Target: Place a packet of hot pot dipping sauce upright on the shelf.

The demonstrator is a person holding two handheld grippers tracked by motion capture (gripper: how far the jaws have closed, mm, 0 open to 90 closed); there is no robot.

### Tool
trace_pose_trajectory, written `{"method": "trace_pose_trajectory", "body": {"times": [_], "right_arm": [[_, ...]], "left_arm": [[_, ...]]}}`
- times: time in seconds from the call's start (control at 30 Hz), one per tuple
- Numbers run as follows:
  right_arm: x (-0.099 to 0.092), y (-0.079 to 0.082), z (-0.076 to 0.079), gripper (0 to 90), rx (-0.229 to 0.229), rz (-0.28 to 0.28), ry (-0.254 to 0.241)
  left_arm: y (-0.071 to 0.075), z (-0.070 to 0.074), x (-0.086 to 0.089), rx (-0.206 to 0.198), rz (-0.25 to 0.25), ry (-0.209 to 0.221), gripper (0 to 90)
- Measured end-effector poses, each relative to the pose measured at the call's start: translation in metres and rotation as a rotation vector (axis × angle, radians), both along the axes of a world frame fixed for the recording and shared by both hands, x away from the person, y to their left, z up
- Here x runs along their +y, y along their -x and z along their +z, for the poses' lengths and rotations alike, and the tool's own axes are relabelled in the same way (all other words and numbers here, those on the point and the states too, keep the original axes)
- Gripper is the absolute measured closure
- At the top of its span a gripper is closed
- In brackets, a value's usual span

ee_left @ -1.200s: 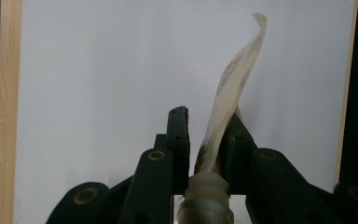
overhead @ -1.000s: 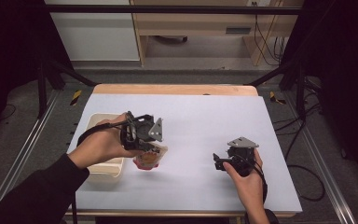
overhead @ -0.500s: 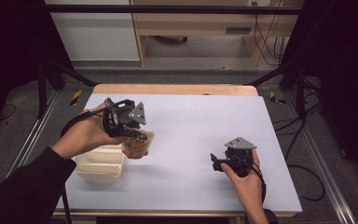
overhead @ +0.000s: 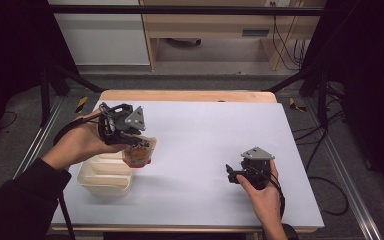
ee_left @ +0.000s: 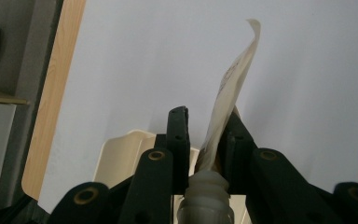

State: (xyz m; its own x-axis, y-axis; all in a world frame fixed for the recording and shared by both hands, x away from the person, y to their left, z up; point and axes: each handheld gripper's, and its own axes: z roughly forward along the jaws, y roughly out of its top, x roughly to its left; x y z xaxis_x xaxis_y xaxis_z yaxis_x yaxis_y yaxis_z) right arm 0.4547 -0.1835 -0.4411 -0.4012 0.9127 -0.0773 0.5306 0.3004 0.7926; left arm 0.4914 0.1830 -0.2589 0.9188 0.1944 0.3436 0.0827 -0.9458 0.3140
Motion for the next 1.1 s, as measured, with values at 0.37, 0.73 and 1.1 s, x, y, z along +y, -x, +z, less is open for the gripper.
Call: {"method": "trace_pose_trajectory", "body": {"times": [0.37,0.73,1.1], "right_arm": [[0.004,-0.001,-0.003,6.3,-0.003,0.048,0.02],[0.005,0.001,-0.002,6.0,-0.021,0.072,0.016],[0.01,0.003,-0.002,5.6,-0.045,0.112,0.062]], "left_arm": [[0.004,0.003,0.016,-0.005,-0.009,0.005,76.3],[0.013,0.009,0.033,-0.031,0.007,0.027,76.3],[0.019,0.009,0.04,-0.029,0.001,0.019,76.3]]}}
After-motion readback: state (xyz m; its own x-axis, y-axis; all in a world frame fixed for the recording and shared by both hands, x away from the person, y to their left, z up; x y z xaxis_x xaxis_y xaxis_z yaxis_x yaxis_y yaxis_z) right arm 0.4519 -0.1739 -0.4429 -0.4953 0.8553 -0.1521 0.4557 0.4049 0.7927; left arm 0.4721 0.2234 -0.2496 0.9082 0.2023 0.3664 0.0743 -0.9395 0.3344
